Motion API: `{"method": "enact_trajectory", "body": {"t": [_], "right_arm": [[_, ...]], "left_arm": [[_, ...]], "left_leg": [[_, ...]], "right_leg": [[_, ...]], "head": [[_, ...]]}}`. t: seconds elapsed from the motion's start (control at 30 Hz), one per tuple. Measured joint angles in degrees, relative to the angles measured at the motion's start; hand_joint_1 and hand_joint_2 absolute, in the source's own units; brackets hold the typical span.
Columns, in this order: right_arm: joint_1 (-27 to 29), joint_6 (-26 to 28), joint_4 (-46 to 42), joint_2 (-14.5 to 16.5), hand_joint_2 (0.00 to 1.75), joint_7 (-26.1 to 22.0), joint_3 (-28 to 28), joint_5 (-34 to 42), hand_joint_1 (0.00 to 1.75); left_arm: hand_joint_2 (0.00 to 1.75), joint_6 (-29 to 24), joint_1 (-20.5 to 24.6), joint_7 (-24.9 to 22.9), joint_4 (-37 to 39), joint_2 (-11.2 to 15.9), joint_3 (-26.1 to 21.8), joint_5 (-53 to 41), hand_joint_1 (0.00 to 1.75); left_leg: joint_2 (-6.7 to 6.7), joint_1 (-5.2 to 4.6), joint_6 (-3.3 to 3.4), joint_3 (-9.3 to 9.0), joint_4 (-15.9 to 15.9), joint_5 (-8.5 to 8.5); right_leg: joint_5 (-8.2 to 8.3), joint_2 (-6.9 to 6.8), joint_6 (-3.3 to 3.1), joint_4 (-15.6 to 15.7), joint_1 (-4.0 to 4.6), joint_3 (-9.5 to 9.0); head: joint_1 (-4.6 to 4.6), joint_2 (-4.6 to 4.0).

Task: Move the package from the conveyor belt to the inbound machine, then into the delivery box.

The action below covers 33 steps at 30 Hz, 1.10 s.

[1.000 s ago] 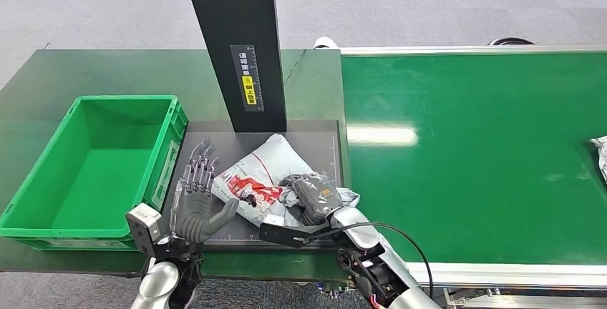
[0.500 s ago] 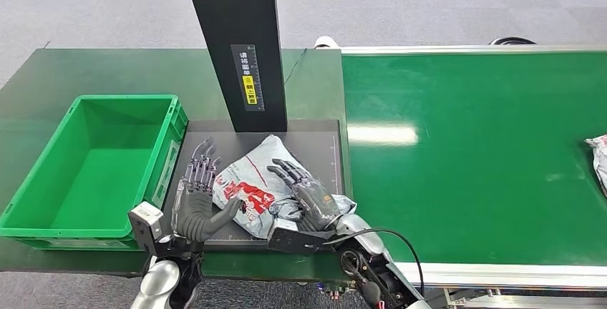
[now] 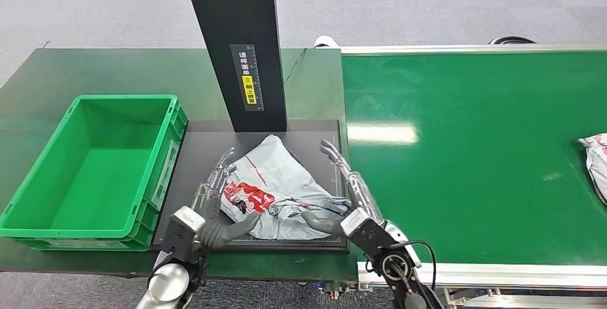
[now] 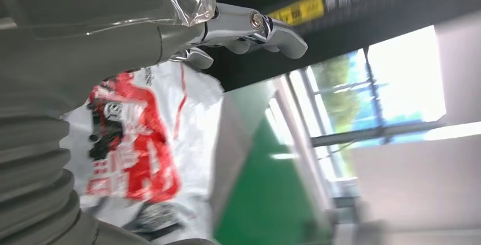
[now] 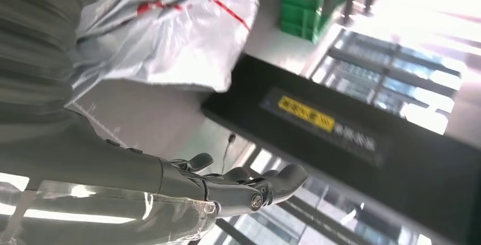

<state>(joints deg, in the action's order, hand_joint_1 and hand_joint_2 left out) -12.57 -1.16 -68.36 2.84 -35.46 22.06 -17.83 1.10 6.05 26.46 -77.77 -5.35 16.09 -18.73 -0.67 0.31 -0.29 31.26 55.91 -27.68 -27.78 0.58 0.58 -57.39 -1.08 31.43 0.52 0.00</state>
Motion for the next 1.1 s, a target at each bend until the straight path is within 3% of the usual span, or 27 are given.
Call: {"method": "enact_trajectory", "body": {"t": [0.13,0.27,0.33,0.93,1.1], "right_arm": [[2.73,-2.05,-5.37,-0.06,1.75,-2.03,-3.98,2.97,0.00],[4.70,-4.71,-11.19,0.64,1.75,-2.39,-7.27,5.78,0.00],[5.25,-5.61,-13.33,1.09,1.75,-2.01,-8.20,5.95,0.00],[6.31,-6.75,-17.60,3.01,1.75,-0.65,-10.21,4.87,0.00],[6.31,-7.10,-17.72,3.33,1.75,-0.49,-10.47,4.45,0.00]], "left_arm": [[1.75,-5.66,-0.06,-3.42,-0.02,0.22,1.61,-12.50,0.00],[1.75,-16.00,0.15,-9.74,0.00,0.57,4.36,-32.75,0.00],[1.75,-17.51,0.50,-11.12,0.10,0.63,5.50,-37.26,0.00],[1.75,-15.86,4.09,-12.29,3.52,0.61,7.63,-41.19,0.00],[1.75,-10.76,5.86,-17.80,5.88,0.37,7.99,-45.08,0.00]], "left_leg": [[-0.01,0.00,0.00,0.03,0.00,0.00],[0.00,0.00,0.00,0.05,0.00,0.00],[0.00,0.00,0.00,0.04,0.00,0.00],[0.01,0.00,0.00,0.07,0.00,0.00],[-0.01,0.00,0.00,0.06,0.00,0.01]], "right_leg": [[0.00,0.00,0.00,0.00,0.00,0.02],[0.00,0.00,0.00,0.00,0.00,0.04],[0.00,0.00,0.00,0.00,0.00,0.05],[0.01,0.01,0.01,0.00,0.00,0.08],[0.02,0.00,0.02,0.00,0.00,0.06]], "head": [[0.01,0.00],[0.01,0.00],[0.01,0.00],[0.01,0.00],[0.02,0.00]]}}
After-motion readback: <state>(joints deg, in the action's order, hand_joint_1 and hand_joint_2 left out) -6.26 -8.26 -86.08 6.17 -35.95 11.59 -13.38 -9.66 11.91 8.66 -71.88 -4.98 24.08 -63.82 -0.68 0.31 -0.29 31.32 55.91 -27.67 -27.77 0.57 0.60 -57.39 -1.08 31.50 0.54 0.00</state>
